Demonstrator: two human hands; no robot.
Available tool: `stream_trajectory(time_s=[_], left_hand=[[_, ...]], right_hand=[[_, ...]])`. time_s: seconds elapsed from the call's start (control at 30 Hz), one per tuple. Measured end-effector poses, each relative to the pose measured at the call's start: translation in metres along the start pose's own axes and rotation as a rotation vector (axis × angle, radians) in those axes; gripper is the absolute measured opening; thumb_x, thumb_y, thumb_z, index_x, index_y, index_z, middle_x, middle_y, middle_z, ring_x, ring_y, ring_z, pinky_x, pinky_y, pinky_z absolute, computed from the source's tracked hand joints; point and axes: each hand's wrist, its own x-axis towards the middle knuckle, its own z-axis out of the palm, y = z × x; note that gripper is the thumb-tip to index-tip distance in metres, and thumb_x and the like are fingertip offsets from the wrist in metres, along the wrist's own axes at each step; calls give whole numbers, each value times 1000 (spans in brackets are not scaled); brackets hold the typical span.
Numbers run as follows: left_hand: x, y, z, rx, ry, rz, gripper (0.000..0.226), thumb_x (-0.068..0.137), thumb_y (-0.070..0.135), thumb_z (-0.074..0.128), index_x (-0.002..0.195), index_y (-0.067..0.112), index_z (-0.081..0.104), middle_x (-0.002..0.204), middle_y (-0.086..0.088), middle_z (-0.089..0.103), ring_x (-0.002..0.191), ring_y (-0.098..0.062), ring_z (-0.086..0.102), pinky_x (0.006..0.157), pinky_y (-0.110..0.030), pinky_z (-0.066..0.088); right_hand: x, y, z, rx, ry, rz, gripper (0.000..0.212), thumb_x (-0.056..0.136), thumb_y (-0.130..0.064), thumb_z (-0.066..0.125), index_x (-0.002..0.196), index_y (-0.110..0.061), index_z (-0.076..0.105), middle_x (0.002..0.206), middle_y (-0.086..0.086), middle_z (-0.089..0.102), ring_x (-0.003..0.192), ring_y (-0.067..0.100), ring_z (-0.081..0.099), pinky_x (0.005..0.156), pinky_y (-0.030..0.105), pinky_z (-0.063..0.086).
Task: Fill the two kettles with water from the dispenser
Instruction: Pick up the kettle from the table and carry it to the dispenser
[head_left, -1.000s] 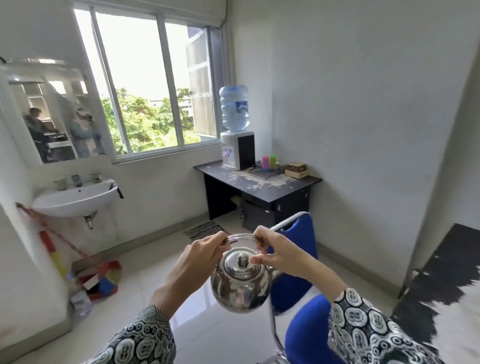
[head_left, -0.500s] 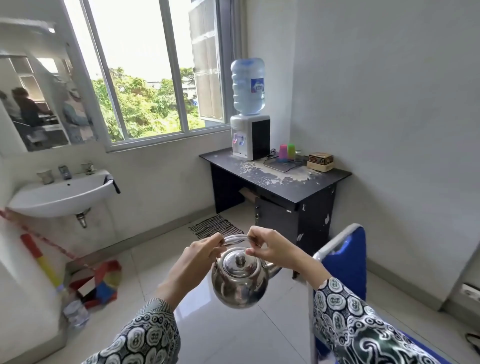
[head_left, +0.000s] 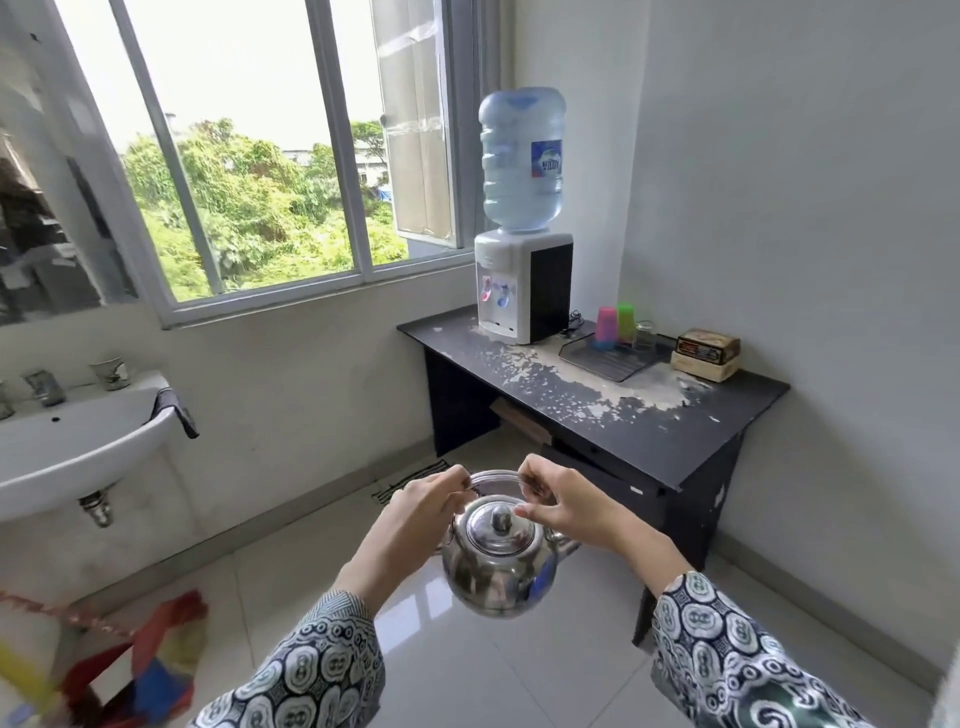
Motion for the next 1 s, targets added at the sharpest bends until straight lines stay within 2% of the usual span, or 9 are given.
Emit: stream_trajectory(time_s=[0.17, 0.3, 0.5, 0.6, 0.67, 0.9, 1.0], left_hand=[[98, -62, 3, 16, 31, 22, 9, 93, 29, 49, 88, 22, 49, 89, 10, 66, 74, -20, 61, 71, -39, 52], [191, -117, 4, 53, 4, 54, 13, 94, 33, 46, 90, 21, 50, 94, 7, 68, 77, -24, 63, 72, -42, 52], [331, -191, 8, 6, -19, 47, 12, 93, 34, 49, 91, 22, 52, 92, 10, 65, 81, -21, 61, 74, -37, 50], [403, -230, 22, -26, -59, 19, 11, 91, 33, 51, 87, 23, 52, 83, 15, 58, 77, -14, 57, 69, -28, 45], [451, -256, 32, -37, -63, 6, 8, 91, 30, 52, 90, 22, 54, 85, 13, 60, 77, -11, 55, 67, -25, 40], [596, -331, 79, -52, -100, -35, 11, 93, 26, 48, 98, 18, 54, 99, 7, 64, 87, -14, 57, 76, -28, 43], [653, -355, 93, -49, -133, -58, 11, 94, 22, 46, 100, 16, 53, 102, 4, 64, 92, -17, 59, 79, -30, 43]], right_hand=[[108, 40, -4, 17, 64, 25, 30, 84, -13, 63, 70, -27, 40, 63, -11, 41, 56, 1, 36, 60, 18, 37], [205, 73, -12, 24, 135, 59, 29, 85, -12, 61, 69, -26, 41, 64, -11, 42, 55, -2, 39, 60, 15, 38], [339, 121, -27, 32, 170, 139, 28, 87, -15, 59, 70, -27, 40, 64, -11, 42, 54, -2, 39, 59, 12, 37], [404, 154, -33, 37, 188, 190, 27, 87, -18, 59, 70, -27, 40, 66, -8, 44, 57, 1, 38, 59, 13, 36], [447, 176, -40, 62, 187, 207, 22, 88, -18, 59, 73, -23, 43, 70, -4, 47, 62, 6, 41, 59, 14, 36], [587, 272, -64, 109, 136, 248, 19, 87, -19, 60, 75, -21, 45, 70, -7, 48, 62, 4, 43, 59, 15, 36], [637, 307, -72, 154, 141, 277, 18, 87, -21, 60, 76, -22, 46, 71, -7, 49, 63, 3, 44, 60, 11, 38]])
